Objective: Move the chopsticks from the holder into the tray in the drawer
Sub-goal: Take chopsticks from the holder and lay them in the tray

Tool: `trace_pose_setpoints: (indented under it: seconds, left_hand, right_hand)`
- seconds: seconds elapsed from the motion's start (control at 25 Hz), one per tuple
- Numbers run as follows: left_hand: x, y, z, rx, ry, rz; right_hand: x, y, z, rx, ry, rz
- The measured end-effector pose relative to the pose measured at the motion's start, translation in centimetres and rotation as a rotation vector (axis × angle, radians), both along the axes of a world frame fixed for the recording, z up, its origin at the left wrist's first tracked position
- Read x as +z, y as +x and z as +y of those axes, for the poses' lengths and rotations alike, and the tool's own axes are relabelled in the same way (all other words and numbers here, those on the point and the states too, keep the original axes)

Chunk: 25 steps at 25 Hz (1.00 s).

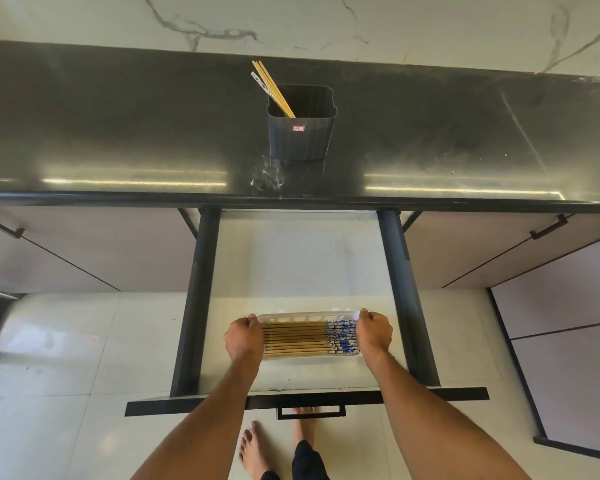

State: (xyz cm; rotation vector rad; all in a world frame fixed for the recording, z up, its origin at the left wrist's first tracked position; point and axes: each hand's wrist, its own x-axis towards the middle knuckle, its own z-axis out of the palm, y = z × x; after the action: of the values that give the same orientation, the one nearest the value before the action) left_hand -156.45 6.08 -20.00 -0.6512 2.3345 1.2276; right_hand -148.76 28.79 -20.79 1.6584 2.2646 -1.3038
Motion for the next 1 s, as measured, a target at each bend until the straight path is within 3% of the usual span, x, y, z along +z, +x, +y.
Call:
trace_pose_setpoints:
  seconds: [0.28, 0.44, 0.64, 1.0]
  left_hand:
    - [0.3, -0.1, -0.2, -0.024, 0.011, -0.022]
    - [1.8, -0.8, -0.2, -0.059, -0.016, -0.003]
    - [5.2, -4.8, -0.2, -0.175, -0.05, 0.193]
    - [17.3, -15.8, 2.9, -0.345, -0.15, 0.623]
  right_hand:
    - [1.2, -0.2, -0.3, 0.074, -0.053, -0.038]
    - [2.9, -0.9, -0.5, 0.132, 0.033, -0.081]
    - [7.8, -3.5, -0.3, 0.252, 0.217, 0.025]
    - [18.5, -13.7, 0.5, 0.413, 0.491, 0.295]
